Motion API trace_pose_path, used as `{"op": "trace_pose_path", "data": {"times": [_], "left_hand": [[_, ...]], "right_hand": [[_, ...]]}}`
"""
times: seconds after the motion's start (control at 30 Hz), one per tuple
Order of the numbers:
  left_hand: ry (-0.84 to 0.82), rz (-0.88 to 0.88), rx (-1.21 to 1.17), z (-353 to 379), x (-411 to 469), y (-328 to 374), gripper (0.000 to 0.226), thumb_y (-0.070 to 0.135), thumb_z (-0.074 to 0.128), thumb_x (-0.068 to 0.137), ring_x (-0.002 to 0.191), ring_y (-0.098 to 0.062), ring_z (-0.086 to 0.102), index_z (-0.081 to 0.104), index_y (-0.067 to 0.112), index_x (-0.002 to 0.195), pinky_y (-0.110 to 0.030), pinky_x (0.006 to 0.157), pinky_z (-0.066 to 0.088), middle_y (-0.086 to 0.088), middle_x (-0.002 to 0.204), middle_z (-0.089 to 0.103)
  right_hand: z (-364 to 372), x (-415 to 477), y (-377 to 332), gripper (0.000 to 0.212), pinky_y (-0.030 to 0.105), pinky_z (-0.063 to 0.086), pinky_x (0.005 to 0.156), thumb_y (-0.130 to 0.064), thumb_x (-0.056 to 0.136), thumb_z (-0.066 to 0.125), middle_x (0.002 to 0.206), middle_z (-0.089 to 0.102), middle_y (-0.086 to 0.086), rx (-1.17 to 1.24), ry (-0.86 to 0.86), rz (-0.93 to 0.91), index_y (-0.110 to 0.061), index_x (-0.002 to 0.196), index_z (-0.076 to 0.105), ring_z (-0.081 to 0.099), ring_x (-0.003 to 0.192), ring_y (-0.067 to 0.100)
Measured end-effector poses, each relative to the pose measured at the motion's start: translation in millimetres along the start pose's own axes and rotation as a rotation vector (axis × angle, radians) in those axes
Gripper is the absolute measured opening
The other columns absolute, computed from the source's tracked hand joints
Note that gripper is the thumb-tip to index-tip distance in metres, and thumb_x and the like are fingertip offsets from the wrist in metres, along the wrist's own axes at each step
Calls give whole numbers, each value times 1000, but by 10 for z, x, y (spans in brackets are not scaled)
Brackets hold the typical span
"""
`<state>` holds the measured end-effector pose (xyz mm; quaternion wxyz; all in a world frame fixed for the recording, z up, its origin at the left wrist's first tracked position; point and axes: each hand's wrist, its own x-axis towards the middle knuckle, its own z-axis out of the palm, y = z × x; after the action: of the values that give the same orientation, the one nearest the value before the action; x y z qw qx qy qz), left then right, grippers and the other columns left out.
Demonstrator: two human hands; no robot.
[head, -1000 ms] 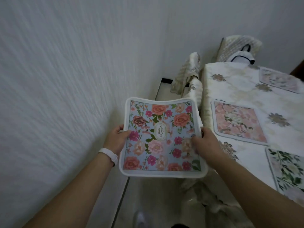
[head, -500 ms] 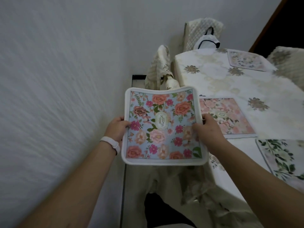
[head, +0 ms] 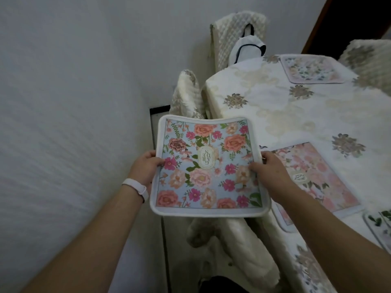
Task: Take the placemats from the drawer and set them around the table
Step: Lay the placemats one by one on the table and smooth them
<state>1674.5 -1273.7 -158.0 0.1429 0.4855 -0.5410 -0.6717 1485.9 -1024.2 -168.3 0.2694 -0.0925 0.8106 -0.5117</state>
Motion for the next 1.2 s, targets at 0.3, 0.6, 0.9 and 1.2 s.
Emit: {"op": "trace_pose_path", "data": {"times": [0.3, 0.6, 0.9, 1.2], "left_hand": [[-204, 2, 135, 990, 902, 653, 12, 2, 61, 86, 92, -46, 67, 62, 13, 91, -64, 84, 52, -25, 97, 70], [-435, 47, 273, 1942, 1778, 1029, 12, 4, 66, 83, 87, -45, 69, 65, 14, 90, -59, 79, 55, -22, 92, 73], [-606, 49, 499, 2698, 3291, 1489, 15, 2, 65, 85, 74, -37, 71, 65, 14, 94, -50, 70, 58, -17, 82, 74], [-765, 34, 658, 3206, 4435, 1769, 14, 8, 68, 80, 67, -34, 72, 67, 20, 88, -42, 60, 58, -16, 78, 74]], "right_hand": [[-509, 550, -85, 20, 45, 62, 67, -17, 89, 61, 97, 67, 4, 97, 184, 96, -22, 107, 55, 72, 76, 25], [-763, 1179, 86, 20, 39, 59, 59, -16, 87, 61, 95, 63, 6, 164, 371, 200, -23, 104, 53, 67, 74, 27], [-293, 2180, 26, 17, 20, 45, 46, -17, 89, 61, 90, 63, -2, 263, 550, 348, -25, 102, 53, 65, 72, 14], [91, 2969, -219, 18, 25, 50, 49, -17, 90, 59, 92, 65, 1, 317, 684, 479, -22, 105, 54, 67, 75, 19]]}}
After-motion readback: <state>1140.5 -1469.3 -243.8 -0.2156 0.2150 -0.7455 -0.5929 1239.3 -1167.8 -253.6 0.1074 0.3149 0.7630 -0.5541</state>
